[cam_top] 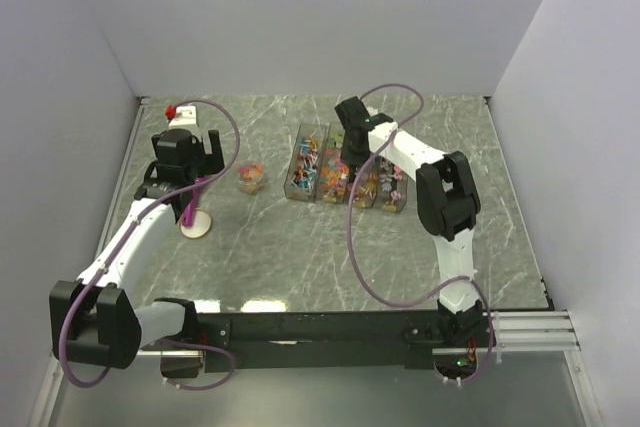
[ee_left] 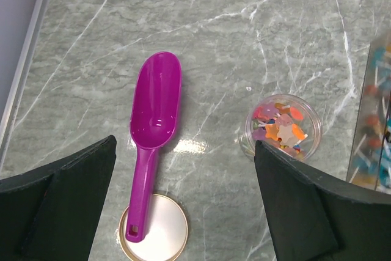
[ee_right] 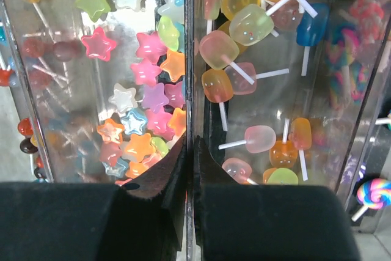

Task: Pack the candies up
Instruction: Move the storage box to the center of the board.

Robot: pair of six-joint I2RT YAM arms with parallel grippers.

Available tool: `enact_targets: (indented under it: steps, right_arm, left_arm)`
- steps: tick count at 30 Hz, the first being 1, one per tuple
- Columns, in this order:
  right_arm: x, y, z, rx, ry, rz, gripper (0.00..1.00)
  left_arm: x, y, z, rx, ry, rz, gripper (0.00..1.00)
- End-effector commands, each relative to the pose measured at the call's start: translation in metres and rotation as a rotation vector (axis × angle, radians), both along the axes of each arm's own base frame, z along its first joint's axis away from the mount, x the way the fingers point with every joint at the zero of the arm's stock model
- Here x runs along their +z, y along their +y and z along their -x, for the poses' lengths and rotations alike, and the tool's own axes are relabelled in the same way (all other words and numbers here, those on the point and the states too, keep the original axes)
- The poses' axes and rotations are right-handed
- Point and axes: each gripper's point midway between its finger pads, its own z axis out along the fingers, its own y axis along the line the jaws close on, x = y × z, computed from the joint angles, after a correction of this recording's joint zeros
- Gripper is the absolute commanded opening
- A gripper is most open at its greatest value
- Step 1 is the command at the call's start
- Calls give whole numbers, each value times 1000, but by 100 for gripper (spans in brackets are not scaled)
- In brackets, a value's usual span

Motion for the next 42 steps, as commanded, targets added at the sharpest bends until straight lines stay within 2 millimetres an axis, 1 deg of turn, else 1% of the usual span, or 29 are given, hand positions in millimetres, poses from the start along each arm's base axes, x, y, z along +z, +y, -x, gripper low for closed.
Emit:
enact_targets:
  steps: [1,4,6,10,12,13,14,18,21,22,23,24,25,26,27,28,29,30,31,32,33,34,35,36,37,38,39,41,42]
  right_arm:
    - [61,1,-73,96,-240,-12,0]
    - [64,7,-96,176,-261,-11,0]
    - [63,10,-105,204,-274,0,0]
    - [54,18,-127,258,-306,5,1]
    - [50,17,-134,249,-307,-4,4]
    - [49,21,-139,255,-316,-18,7]
    - [49,20,-143,253,-323,-25,18]
    - [55,22,-152,250,-359,-51,33]
    - [74,21,-152,253,-393,-59,47]
    - [92,22,-150,254,-423,-66,50]
    - [99,20,-148,253,-435,-68,57]
    - [97,16,-143,252,-424,-63,61]
    - [120,15,-138,250,-461,-73,63]
    - [127,12,-133,248,-467,-74,68]
    - [118,9,-122,250,-437,-67,70]
    - [140,6,-114,247,-470,-80,71]
    - [144,3,-106,249,-470,-84,74]
    - [128,-1,-92,253,-427,-82,75]
    - [152,-4,-81,251,-465,-96,76]
    - [154,-7,-71,254,-461,-101,77]
    - [136,-12,-55,252,-414,-99,78]
    - [157,-16,-41,257,-450,-120,78]
    - [158,-18,-31,258,-448,-130,78]
    - [138,-24,-13,258,-399,-128,79]
    - [157,-25,3,269,-430,-158,79]
    - [156,-28,14,273,-426,-169,79]
    - [155,-34,35,274,-423,-184,79]
    - [155,-37,55,280,-429,-208,79]
    - [152,-42,73,278,-428,-225,79]
  left_arm:
    - [18,-6,-10,-29,-40,4,100]
    - [15,-8,-11,-40,-28,6,99]
    - [12,-9,-12,-45,-22,9,99]
    - [7,-12,-14,-58,-6,14,99]
    - [6,-13,-14,-60,-1,14,99]
    - [3,-13,-15,-61,5,14,99]
    - [3,-14,-15,-64,7,14,99]
    - [-1,-17,-16,-76,16,19,100]
    - [-3,-21,-17,-95,19,34,99]
    - [-4,-24,-18,-109,21,43,100]
    - [-4,-27,-18,-120,22,52,99]
    - [-5,-30,-18,-131,24,59,99]
    - [-7,-33,-19,-145,31,65,99]
    - [-9,-39,-19,-170,38,81,99]
    - [-9,-44,-20,-187,43,86,99]
    - [-14,-49,-19,-202,63,93,99]
    - [-16,-53,-19,-213,70,94,99]
    - [-18,-63,-17,-238,78,88,97]
    - [-24,-68,-15,-254,101,78,95]
    - [-27,-79,-12,-286,113,73,94]
    - [-27,-85,-12,-303,116,70,91]
    - [-32,-90,-12,-316,133,64,89]
    - [-35,-93,-11,-324,151,62,88]
    - [-30,-102,-13,-343,148,64,86]
    - [-39,-106,-14,-351,182,65,84]
    - [-42,-112,-12,-364,204,62,82]
    - [-38,-117,-15,-373,205,64,76]
    - [-46,-124,-17,-382,232,52,70]
    - [-44,-130,-20,-390,229,49,64]
